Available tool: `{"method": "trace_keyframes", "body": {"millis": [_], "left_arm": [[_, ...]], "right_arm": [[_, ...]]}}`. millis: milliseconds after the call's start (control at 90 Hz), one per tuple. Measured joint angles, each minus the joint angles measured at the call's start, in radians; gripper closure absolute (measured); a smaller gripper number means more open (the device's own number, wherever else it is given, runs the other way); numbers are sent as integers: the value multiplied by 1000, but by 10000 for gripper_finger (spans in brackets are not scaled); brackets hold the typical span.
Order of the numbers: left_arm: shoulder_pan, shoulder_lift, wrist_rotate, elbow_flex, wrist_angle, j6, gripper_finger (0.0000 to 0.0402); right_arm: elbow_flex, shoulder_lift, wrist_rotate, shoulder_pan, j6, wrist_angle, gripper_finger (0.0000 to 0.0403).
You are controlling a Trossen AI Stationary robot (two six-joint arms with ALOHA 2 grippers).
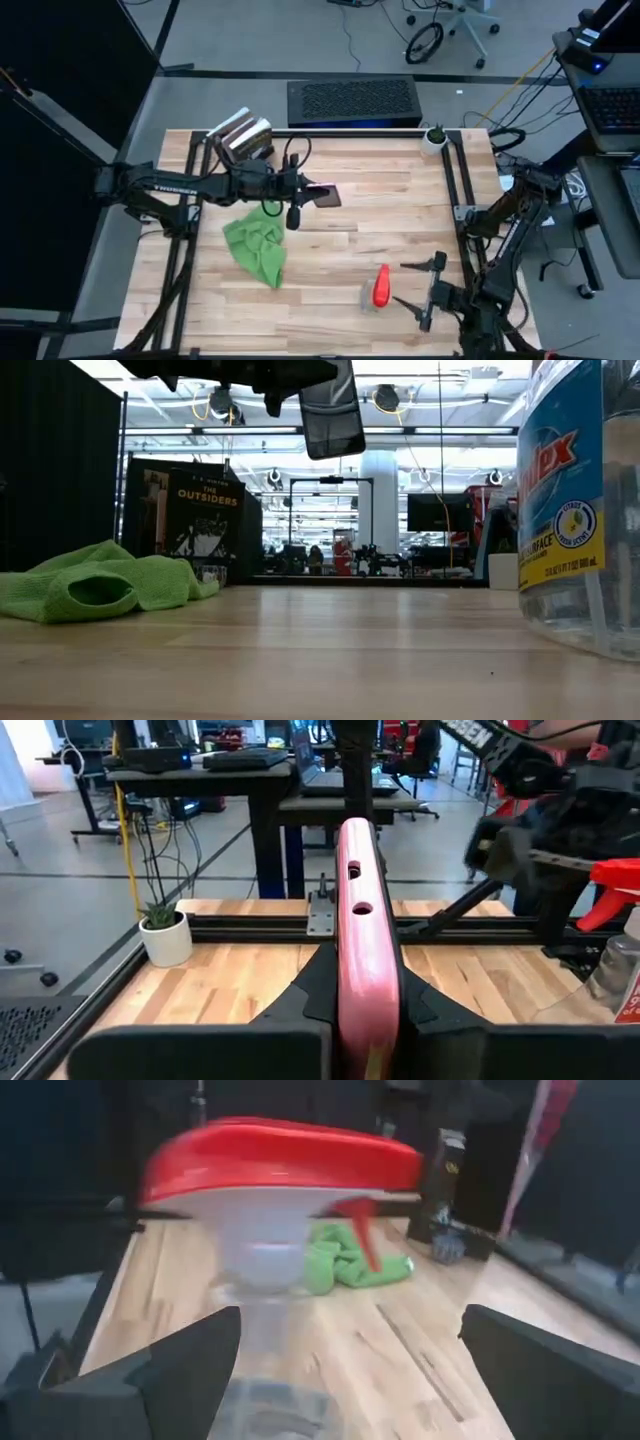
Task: Apply microfiber cloth
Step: Spray the front of the pink cellphone with the red spray bottle
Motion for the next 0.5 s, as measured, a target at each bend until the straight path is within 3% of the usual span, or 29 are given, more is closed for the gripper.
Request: {"method": "trace_keyframes", "body": {"millis": [122, 267, 356, 500], "left_arm": [[0, 0, 0, 0, 1, 1, 393], [0, 0, 0, 0, 0, 2, 393], [0, 0, 0, 0, 0, 5, 393], [0, 0, 0, 0, 0, 9, 393]], "right_arm": [[-11, -21, -19, 5, -105, 102, 37], [-11, -23, -143, -7, -282, 296, 37], [-11, -23, -154, 3, -421, 425, 37], [-10, -31, -139, -13, -433, 384, 37]]}}
